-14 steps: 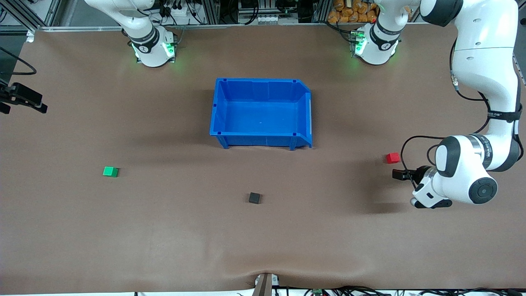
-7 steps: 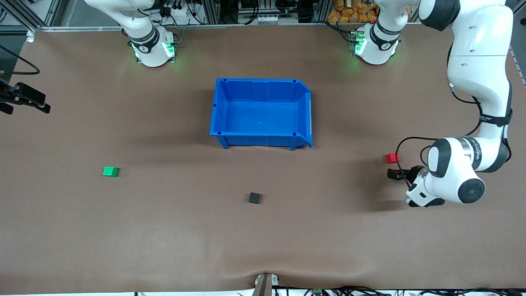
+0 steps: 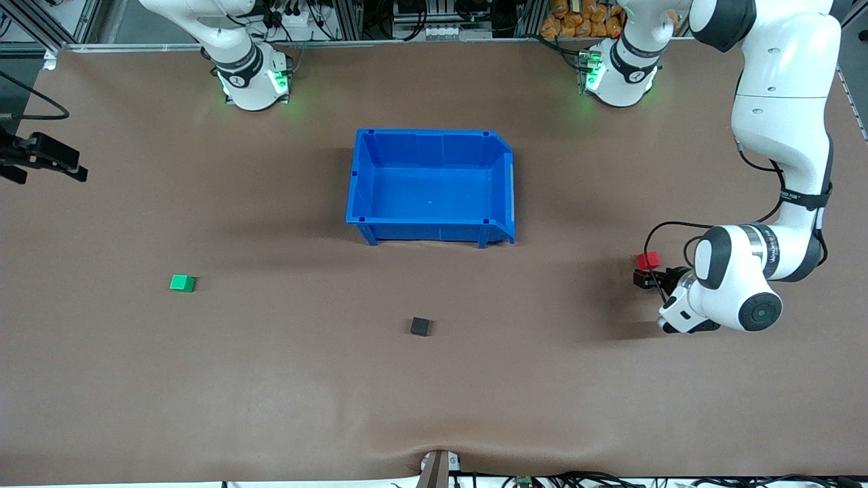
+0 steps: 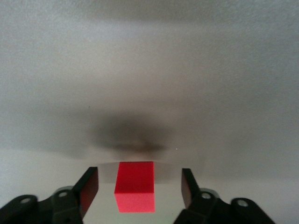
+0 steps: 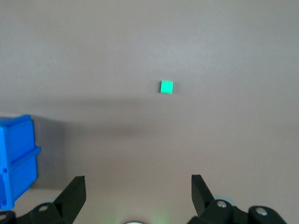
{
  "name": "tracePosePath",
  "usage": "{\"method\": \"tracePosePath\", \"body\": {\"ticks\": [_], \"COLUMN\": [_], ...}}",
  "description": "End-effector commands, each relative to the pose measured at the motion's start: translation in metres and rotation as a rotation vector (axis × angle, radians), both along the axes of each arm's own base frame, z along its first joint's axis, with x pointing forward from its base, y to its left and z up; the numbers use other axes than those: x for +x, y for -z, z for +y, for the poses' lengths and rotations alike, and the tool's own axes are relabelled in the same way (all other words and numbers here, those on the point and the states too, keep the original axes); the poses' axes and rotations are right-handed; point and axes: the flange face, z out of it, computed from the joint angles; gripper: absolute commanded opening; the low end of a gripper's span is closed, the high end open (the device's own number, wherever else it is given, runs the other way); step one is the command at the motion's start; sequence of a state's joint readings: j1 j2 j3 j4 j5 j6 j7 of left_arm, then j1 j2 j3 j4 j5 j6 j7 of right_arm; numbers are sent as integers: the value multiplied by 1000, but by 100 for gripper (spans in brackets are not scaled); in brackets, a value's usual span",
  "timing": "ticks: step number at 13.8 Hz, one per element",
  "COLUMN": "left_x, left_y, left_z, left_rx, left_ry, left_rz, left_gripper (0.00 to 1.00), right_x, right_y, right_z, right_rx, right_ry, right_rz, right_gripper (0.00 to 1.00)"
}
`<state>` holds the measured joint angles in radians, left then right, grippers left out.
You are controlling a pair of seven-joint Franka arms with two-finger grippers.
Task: Attach green and red cubes to black cube
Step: 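Lift the red cube with the left gripper while the right gripper reaches the green cube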
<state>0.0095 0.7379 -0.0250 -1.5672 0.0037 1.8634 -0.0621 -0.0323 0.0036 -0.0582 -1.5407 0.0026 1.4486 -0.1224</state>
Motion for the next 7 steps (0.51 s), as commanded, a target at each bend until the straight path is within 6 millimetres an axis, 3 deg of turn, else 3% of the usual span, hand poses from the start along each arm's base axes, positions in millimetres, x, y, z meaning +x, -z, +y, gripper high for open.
{"method": "tracePosePath", "body": {"ticks": [1,4,6,7], "left_x": [-7,-8,-8,-8], "left_y": [-2,0,0,0], "left_z": [1,3,3,4], "left_rx": [12,9,8,10], "left_ry": [-1,-2,1,-2], "left_rz": [0,4,4,6], "left_gripper": [68,66,53,53], "right_x": [6,9,11,16], "right_y": [28,53,59,71], "right_z": [15,8,0,-10], "right_rx": [-10,-17,-16,-16], "right_ry": [-24,-17,5,24], "right_rz": [118,213,230,247], "right_gripper": [100,100,100,100]}}
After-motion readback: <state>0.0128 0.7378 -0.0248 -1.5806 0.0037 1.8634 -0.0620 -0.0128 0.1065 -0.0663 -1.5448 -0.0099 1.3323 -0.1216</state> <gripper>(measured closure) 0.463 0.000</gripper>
